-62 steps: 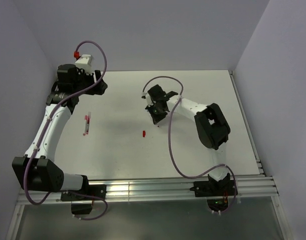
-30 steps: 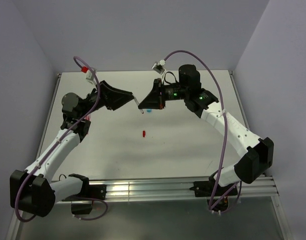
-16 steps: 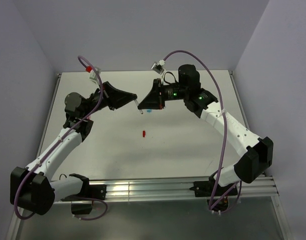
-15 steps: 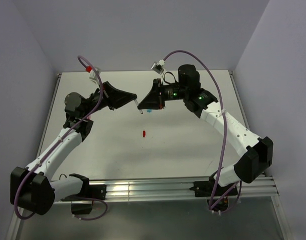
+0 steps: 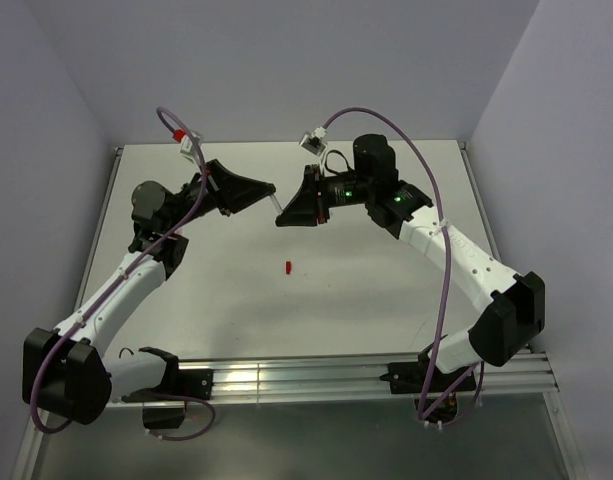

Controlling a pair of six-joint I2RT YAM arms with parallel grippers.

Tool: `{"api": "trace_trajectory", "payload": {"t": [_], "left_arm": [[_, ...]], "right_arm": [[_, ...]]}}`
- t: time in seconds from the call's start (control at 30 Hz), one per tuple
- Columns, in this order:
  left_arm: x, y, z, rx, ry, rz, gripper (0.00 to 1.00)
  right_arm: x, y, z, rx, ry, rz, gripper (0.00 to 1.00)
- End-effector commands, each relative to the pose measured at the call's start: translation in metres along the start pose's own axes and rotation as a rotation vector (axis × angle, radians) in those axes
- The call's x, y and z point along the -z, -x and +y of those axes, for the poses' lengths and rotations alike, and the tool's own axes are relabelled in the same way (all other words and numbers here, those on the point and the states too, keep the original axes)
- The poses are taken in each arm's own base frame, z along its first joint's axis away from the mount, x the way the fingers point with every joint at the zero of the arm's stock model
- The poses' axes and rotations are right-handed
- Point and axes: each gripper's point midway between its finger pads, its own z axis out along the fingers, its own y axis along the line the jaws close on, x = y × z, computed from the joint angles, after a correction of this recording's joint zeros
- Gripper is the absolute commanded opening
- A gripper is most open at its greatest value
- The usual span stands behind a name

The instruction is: Insert the pens into the pen caps

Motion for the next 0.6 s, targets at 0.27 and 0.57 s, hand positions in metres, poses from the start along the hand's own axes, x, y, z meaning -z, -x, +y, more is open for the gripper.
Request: {"api": "trace_trajectory", "payload": {"t": [0.27, 0.57], "left_arm": [[-0.008, 0.012, -0.01, -0.099, 0.019, 0.009, 0.59], [0.004, 0.028, 0.015, -0.213, 0.25, -0.002, 0.68]], "right_arm": [[-0.001, 0.003, 0.01, 0.045, 0.028, -0.007, 0.0], [0.039, 0.012, -0.016, 0.009, -0.102, -0.103, 0.0]]}}
